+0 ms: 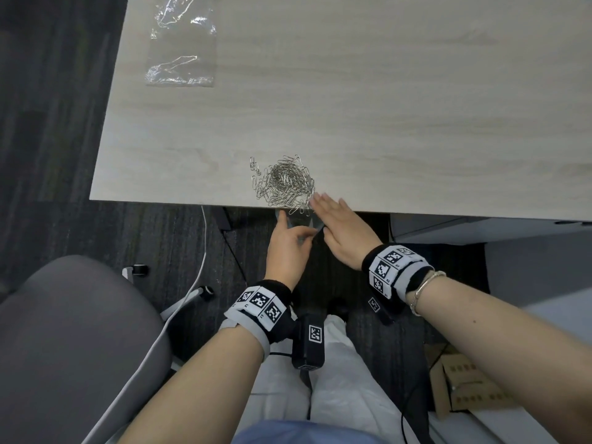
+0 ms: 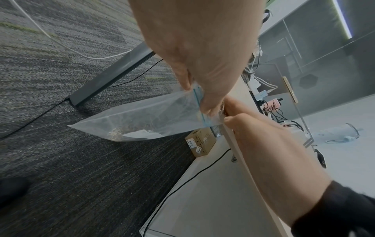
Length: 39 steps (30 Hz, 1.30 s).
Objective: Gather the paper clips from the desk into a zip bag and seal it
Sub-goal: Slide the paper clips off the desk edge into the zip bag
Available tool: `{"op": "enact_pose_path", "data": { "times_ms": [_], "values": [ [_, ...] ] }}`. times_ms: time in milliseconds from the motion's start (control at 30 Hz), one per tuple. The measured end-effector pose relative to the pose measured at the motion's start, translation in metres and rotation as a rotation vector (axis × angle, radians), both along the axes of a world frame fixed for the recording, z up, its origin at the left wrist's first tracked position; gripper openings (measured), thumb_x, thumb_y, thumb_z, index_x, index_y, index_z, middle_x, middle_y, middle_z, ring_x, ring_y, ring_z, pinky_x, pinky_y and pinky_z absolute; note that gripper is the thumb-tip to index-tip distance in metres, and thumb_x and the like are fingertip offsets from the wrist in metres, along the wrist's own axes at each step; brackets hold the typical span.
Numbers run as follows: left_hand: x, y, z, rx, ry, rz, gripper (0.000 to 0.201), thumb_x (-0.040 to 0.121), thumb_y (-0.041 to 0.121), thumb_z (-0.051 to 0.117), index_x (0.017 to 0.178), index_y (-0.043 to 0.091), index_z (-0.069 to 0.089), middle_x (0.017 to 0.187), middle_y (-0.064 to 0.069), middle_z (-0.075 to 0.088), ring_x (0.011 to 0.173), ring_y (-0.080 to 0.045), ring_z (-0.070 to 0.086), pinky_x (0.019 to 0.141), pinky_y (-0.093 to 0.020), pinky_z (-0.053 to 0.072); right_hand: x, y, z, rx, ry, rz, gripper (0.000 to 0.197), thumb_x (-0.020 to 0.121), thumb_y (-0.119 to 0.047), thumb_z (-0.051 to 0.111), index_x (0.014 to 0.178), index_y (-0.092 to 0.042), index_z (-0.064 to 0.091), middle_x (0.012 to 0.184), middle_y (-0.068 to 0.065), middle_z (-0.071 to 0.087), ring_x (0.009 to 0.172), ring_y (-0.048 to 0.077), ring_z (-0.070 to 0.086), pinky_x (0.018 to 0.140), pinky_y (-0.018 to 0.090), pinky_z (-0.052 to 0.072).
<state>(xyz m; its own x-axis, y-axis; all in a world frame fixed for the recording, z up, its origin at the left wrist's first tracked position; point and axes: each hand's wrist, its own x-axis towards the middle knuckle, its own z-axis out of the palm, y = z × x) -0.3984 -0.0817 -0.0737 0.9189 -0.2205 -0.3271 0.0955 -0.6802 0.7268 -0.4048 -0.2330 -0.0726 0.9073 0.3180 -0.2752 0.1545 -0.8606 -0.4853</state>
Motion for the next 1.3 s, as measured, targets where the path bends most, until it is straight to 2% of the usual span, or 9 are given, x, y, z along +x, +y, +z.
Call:
{"op": "enact_pose_path", "data": {
  "times_ms": [200,333,500,600,767,900,1067,1200,1300],
  "values": [
    [0.001,0.003,-0.003,-0.015,-0.012,-0.015,0.016,0.086,0.012,0.063,0.098,0.014,0.073,0.148,-0.027,0.029,0.127,-0.031,0.047,0.1,-0.022,0.037,-0.009,0.005,0.003,0.132,0.026,0.058,0.061,0.09,-0.003,0.036,0.148,-0.012,0.018,0.157,0.004,0.014,0.145,0.011,0.007,0.113,0.016,-0.008],
    [-0.001,0.004,-0.001,-0.017,0.012,0.001,0.017,0.086,0.01,0.063,0.099,0.013,0.073,0.153,-0.021,0.021,0.135,-0.025,0.037,0.102,-0.012,0.026,0.004,-0.001,0.008,0.199,-0.06,-0.116,0.056,0.092,-0.002,0.036,0.146,-0.012,0.025,0.155,0.006,0.023,0.144,0.013,0.017,0.115,0.017,0.0],
    [0.0,0.008,0.0,0.003,0.009,0.068,0.016,0.088,0.012,0.062,0.099,0.015,0.073,0.153,-0.025,0.015,0.139,-0.027,0.031,0.093,0.0,0.017,0.026,0.002,0.004,0.019,-0.035,-0.089,0.058,0.093,-0.008,0.034,0.148,-0.011,0.013,0.157,0.009,0.009,0.146,0.019,0.004,0.117,0.028,-0.005],
    [0.0,0.009,0.002,0.007,-0.001,0.059,0.017,0.088,0.011,0.061,0.1,0.013,0.073,0.153,-0.025,0.014,0.139,-0.029,0.031,0.096,-0.004,0.018,0.025,0.006,0.001,-0.039,-0.015,-0.037,0.06,0.093,-0.009,0.034,0.148,-0.01,0.009,0.158,0.009,0.007,0.146,0.02,0.002,0.119,0.035,-0.002],
    [0.001,0.009,0.003,0.007,0.022,0.056,0.017,0.089,0.013,0.06,0.101,0.013,0.073,0.154,-0.024,0.012,0.135,-0.029,0.038,0.096,-0.006,0.02,0.005,0.012,0.004,-0.047,-0.035,0.087,0.061,0.093,-0.011,0.036,0.148,-0.01,0.012,0.158,0.007,0.007,0.146,0.019,0.003,0.116,0.028,-0.006],
    [0.002,0.012,0.002,0.035,0.037,0.031,0.017,0.089,0.013,0.059,0.099,0.013,0.072,0.154,-0.025,0.012,0.132,-0.03,0.04,0.094,-0.013,0.025,-0.002,0.02,0.003,0.049,-0.02,0.133,0.057,0.092,-0.008,0.037,0.147,-0.009,0.02,0.156,0.008,0.016,0.145,0.018,0.01,0.119,0.03,0.001],
    [0.001,0.015,0.005,0.006,0.039,0.054,0.017,0.088,0.015,0.061,0.1,0.015,0.073,0.154,-0.023,0.015,0.133,-0.028,0.04,0.096,-0.011,0.024,0.016,0.016,0.01,0.131,-0.105,-0.015,0.056,0.09,-0.001,0.037,0.145,-0.007,0.027,0.154,0.012,0.023,0.144,0.022,0.017,0.117,0.025,0.001],
    [0.001,0.022,0.004,0.003,0.034,0.085,0.016,0.088,0.014,0.063,0.099,0.015,0.073,0.153,-0.024,0.015,0.131,-0.029,0.042,0.096,-0.01,0.026,0.037,0.016,0.008,0.027,-0.101,-0.124,0.06,0.091,-0.004,0.036,0.147,-0.009,0.017,0.157,0.011,0.011,0.146,0.022,0.007,0.117,0.028,-0.002],
    [0.002,0.026,0.005,0.003,0.028,0.102,0.017,0.088,0.011,0.062,0.101,0.012,0.073,0.153,-0.025,0.014,0.139,-0.029,0.03,0.096,-0.005,0.019,0.039,0.02,0.002,-0.047,-0.045,-0.122,0.061,0.092,-0.009,0.035,0.148,-0.01,0.011,0.158,0.011,0.005,0.146,0.022,0.003,0.118,0.031,-0.001]
  ]
}}
